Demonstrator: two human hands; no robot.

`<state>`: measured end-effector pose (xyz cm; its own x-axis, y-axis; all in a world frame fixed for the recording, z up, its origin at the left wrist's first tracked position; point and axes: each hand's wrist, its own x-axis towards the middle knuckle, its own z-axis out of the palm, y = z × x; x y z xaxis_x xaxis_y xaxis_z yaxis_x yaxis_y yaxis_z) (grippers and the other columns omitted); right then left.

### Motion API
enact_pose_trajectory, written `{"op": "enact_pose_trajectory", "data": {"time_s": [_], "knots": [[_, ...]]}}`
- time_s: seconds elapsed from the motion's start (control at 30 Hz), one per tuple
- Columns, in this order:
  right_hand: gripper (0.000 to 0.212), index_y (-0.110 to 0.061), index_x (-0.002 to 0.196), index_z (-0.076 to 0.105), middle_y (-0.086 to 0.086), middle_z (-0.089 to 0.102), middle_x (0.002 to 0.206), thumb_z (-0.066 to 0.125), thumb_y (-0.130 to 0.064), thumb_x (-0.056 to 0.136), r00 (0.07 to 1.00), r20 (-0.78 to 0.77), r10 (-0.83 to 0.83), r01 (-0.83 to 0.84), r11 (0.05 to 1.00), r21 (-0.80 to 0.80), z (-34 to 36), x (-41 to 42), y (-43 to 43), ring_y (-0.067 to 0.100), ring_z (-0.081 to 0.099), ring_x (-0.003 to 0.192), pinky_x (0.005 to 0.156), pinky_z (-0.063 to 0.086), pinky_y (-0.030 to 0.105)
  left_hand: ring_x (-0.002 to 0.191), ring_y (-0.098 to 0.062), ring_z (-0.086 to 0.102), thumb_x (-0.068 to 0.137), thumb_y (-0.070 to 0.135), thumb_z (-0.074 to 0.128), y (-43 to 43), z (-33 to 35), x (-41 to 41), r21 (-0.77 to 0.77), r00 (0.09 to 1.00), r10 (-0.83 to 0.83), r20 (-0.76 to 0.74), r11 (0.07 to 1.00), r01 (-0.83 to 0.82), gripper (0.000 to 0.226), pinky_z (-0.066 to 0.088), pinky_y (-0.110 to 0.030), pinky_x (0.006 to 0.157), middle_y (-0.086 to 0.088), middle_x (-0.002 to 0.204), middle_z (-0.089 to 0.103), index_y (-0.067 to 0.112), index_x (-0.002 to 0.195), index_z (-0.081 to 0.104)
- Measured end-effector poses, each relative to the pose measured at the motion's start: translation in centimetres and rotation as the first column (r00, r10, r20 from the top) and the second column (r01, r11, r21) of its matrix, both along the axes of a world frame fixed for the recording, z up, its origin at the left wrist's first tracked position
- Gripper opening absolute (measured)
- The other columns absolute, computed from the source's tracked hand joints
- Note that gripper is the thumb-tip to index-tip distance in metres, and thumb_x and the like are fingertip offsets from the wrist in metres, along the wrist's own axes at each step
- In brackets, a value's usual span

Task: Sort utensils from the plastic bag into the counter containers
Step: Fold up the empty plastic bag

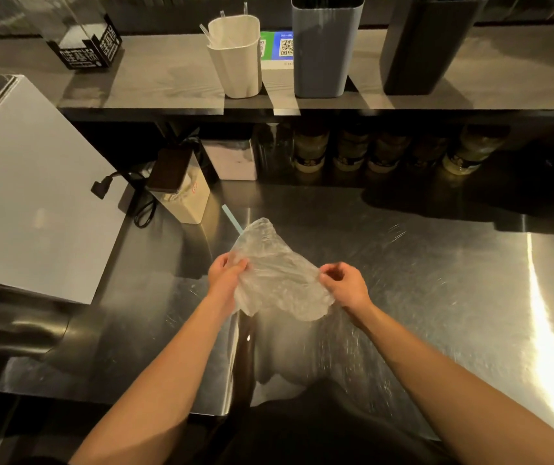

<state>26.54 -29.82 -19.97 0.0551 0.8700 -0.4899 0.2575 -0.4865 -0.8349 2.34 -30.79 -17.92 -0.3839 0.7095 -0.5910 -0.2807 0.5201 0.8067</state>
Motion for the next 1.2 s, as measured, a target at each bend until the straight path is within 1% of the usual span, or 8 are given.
{"op": "enact_pose_trajectory", "data": {"time_s": [0.1,0.2,0.3,0.47,0.63,0.77,1.0,1.2], "knots": [[0.019,-0.015,0.096,0.069,-0.004,0.065,0.082,0.076,-0.004,0.083,0.998,-0.055,-0.013,0.011,1.0,-0.028,-0.2,-0.1,-0.1,0.011,0.061,0.074,0.067,0.052,0.024,0.11,-0.03,0.069,0.084,0.025,0.081,-0.4,-0.2,-0.8,0.017,0.953,-0.228,0.202,0.973,0.229,0.049,0.055,-0.049,0.095,-0.012,0.122,0.07,0.01,0.128,0.062],[0.014,-0.014,0.1,0.071,-0.005,0.067,0.084,0.073,-0.008,0.088,0.994,-0.103,0.028,-0.029,0.999,-0.012,-0.2,-0.6,0.3,0.01,0.062,0.075,0.068,0.054,0.022,0.107,-0.026,0.071,0.084,0.022,0.081,-0.9,-0.8,0.0,-0.088,0.902,-0.409,0.135,0.902,0.422,0.046,0.055,-0.044,0.098,-0.009,0.116,0.074,0.009,0.126,0.066],[0.015,-0.018,0.103,0.075,-0.008,0.073,0.091,0.063,-0.012,0.096,0.991,0.04,0.125,-0.126,0.992,0.018,-0.4,-0.1,0.9,0.007,0.068,0.08,0.067,0.053,0.017,0.101,-0.032,0.072,0.086,0.011,0.076,-0.6,-1.7,0.2,-0.149,0.981,-0.19,0.046,0.969,0.195,0.033,0.057,-0.05,0.093,-0.016,0.111,0.074,0.006,0.118,0.069],[0.015,-0.008,0.106,0.072,0.003,0.072,0.088,0.061,-0.011,0.096,0.968,0.245,0.054,-0.059,0.998,0.011,-1.4,2.0,1.8,0.017,0.067,0.077,0.074,0.057,0.035,0.1,-0.032,0.072,0.09,0.012,0.074,-0.2,-1.5,-1.1,-0.096,0.988,-0.084,0.133,0.991,0.097,0.026,0.059,-0.049,0.089,-0.014,0.109,0.074,0.01,0.115,0.068],[0.026,-0.016,0.114,0.066,0.007,0.072,0.108,0.069,-0.032,0.094,0.978,-0.141,0.154,-0.186,0.95,-0.249,-1.5,0.2,1.0,0.015,0.068,0.091,0.074,0.057,0.027,0.106,-0.033,0.071,0.091,0.013,0.073,0.1,-1.1,-0.1,-0.044,0.955,-0.25,0.161,0.965,0.26,0.034,0.054,-0.056,0.096,-0.017,0.118,0.071,0.009,0.124,0.066],[0.012,-0.01,0.096,0.072,0.006,0.07,0.09,0.069,-0.021,0.094,0.993,-0.115,0.026,-0.051,0.976,-0.213,-1.9,-0.4,0.8,0.017,0.063,0.081,0.072,0.052,0.031,0.107,-0.035,0.07,0.09,0.016,0.075,0.3,-0.9,0.0,-0.019,0.958,-0.231,0.172,0.971,0.238,0.037,0.055,-0.055,0.095,-0.017,0.118,0.071,0.008,0.124,0.064],[0.012,-0.014,0.102,0.053,0.002,0.061,0.091,0.062,-0.014,0.095,0.973,0.231,-0.004,0.008,1.0,-0.017,-2.2,2.7,2.9,0.023,0.059,0.085,0.071,0.041,0.03,0.094,-0.026,0.072,0.094,0.029,0.071,0.8,-1.8,-2.2,-0.108,0.997,-0.053,0.06,0.992,0.059,0.021,0.06,-0.04,0.08,-0.011,0.107,0.073,0.012,0.106,0.068],[0.027,-0.017,0.105,0.062,0.009,0.07,0.107,0.079,-0.021,0.085,0.956,-0.006,-0.294,0.294,0.956,0.006,-1.4,3.4,3.6,0.018,0.066,0.086,0.074,0.053,0.028,0.106,-0.026,0.07,0.1,0.03,0.06,1.1,-3.3,-3.0,-0.102,0.996,-0.032,0.089,0.994,0.041,0.026,0.055,-0.046,0.097,-0.011,0.117,0.072,0.013,0.118,0.067]]}}
